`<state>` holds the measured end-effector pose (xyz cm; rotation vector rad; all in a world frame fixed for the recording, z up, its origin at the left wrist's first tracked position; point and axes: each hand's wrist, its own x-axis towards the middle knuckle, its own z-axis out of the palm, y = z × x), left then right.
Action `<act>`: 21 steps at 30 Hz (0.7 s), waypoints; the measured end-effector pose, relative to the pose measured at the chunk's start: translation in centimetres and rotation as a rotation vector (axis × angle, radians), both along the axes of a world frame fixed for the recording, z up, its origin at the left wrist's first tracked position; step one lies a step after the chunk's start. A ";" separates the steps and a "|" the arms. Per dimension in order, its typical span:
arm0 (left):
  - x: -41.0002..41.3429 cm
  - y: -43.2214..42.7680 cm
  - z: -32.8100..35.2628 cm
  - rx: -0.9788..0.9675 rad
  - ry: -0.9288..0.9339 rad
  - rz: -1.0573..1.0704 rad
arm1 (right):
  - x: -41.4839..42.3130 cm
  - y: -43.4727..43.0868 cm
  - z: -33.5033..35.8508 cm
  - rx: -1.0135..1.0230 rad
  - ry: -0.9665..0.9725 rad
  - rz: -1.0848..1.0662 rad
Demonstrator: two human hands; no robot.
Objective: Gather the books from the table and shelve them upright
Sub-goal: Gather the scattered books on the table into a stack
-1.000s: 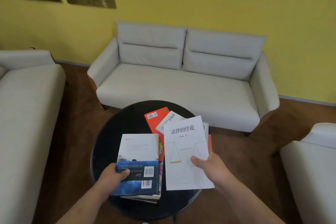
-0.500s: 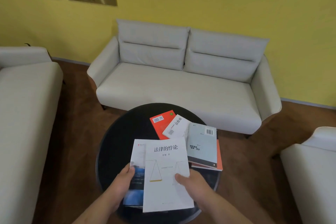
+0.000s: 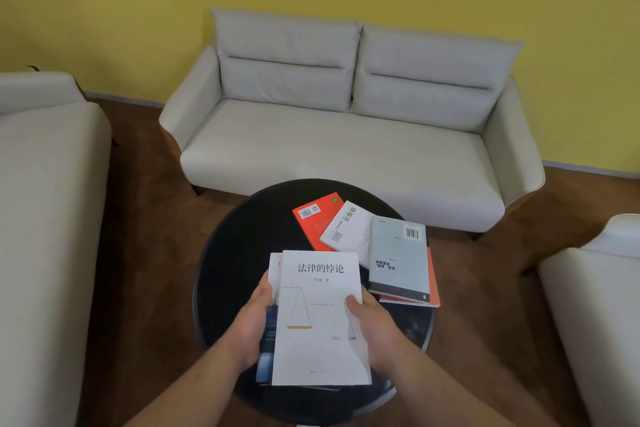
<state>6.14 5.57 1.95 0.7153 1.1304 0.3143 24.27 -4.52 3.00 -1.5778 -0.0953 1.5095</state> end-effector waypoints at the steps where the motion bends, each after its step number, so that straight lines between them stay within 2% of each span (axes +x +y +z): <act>1: 0.2 0.1 -0.1 0.036 0.028 -0.019 | -0.3 0.3 -0.1 0.004 -0.015 0.014; 3: 0.6 0.4 0.0 0.070 0.059 -0.049 | -0.8 1.0 -0.3 -0.018 -0.041 0.017; 8: 0.6 0.8 -0.2 -0.141 -0.070 0.000 | -1.8 1.6 -1.3 -0.037 -0.084 0.002; 14: 1.3 0.8 -0.3 0.048 0.066 -0.007 | -1.8 1.5 -1.2 0.026 -0.244 0.179; 17: 2.0 3.0 0.4 0.292 0.319 -0.068 | -1.7 0.1 -2.0 0.052 -0.559 0.417; 19: 3.3 5.6 1.4 0.594 0.557 -0.271 | -2.1 -1.5 -1.6 0.010 -0.825 0.708; 21: 5.5 7.9 2.9 0.870 0.701 -0.549 | -2.4 -2.9 -0.9 0.040 -1.009 0.978</act>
